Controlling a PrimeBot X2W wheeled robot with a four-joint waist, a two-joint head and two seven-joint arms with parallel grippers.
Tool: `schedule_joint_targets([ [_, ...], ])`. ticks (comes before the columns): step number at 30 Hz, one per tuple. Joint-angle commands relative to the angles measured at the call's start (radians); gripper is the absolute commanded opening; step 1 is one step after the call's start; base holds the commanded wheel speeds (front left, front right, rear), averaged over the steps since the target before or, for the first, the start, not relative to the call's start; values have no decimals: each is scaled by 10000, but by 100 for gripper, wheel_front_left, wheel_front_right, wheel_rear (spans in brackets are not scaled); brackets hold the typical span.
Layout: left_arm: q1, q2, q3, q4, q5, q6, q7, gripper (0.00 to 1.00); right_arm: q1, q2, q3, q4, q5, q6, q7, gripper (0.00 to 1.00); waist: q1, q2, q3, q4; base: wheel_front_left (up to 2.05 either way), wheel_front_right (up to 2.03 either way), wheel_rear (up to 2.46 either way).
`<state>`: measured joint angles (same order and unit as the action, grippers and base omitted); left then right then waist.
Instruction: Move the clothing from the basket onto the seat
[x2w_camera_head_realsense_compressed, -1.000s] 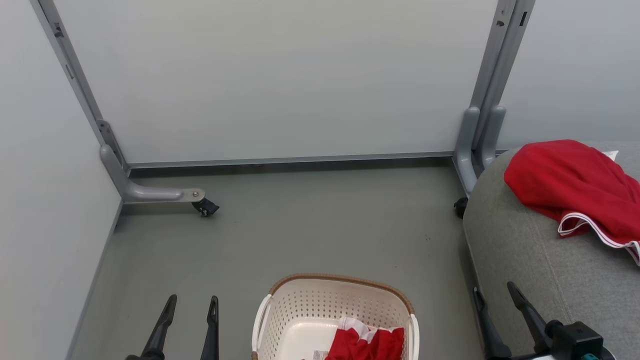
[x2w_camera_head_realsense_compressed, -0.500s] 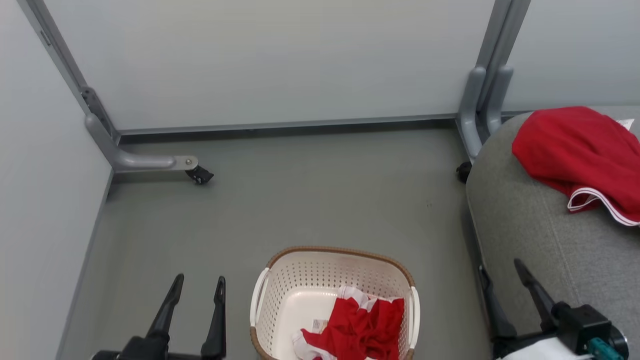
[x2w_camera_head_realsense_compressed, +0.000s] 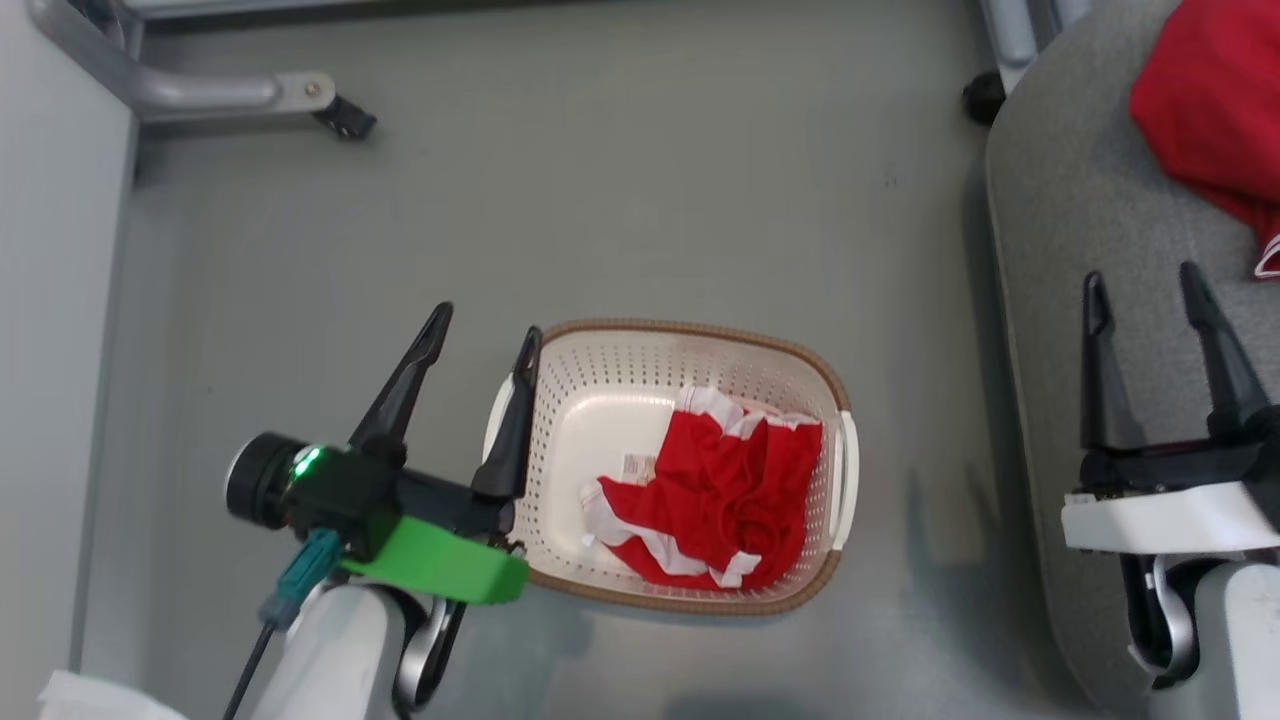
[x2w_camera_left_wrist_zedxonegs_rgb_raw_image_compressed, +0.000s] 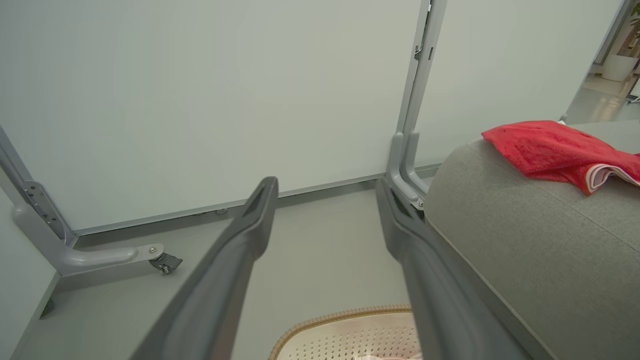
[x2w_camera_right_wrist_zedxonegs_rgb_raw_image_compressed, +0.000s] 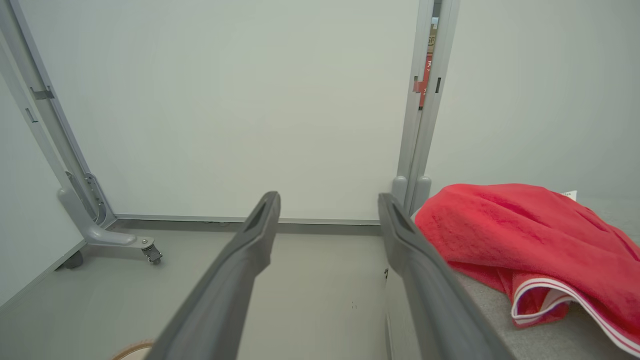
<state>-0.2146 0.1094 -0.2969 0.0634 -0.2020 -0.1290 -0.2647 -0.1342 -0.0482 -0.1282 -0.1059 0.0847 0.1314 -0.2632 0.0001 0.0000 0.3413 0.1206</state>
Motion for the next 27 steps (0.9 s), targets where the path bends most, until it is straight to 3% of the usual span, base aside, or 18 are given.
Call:
schedule_joint_targets([
  [1,-639,134,-376,231,-286,-25,8,100,-358,-75,-118,-179,-122,-14,-24,100,-1,0,2544,-239,0,0,0],
  [11,-4544,1553,-5171,2512,-1149,-14,7,100,-1746,-207,67,-1086,-591,-13,-24,100,-1,0,4795,-593,0,0,0],
  [20,-7366,1639,-8558,4653,-2585,-13,8,100,-2264,-202,387,-2076,-946,-14,-24,100,-1,0,6557,-927,0,0,0],
  [27,-8404,1383,-9599,5927,-3276,-13,7,100,-2430,-126,551,-3079,-982,-14,-24,100,-1,0,7386,-1194,0,0,0],
])
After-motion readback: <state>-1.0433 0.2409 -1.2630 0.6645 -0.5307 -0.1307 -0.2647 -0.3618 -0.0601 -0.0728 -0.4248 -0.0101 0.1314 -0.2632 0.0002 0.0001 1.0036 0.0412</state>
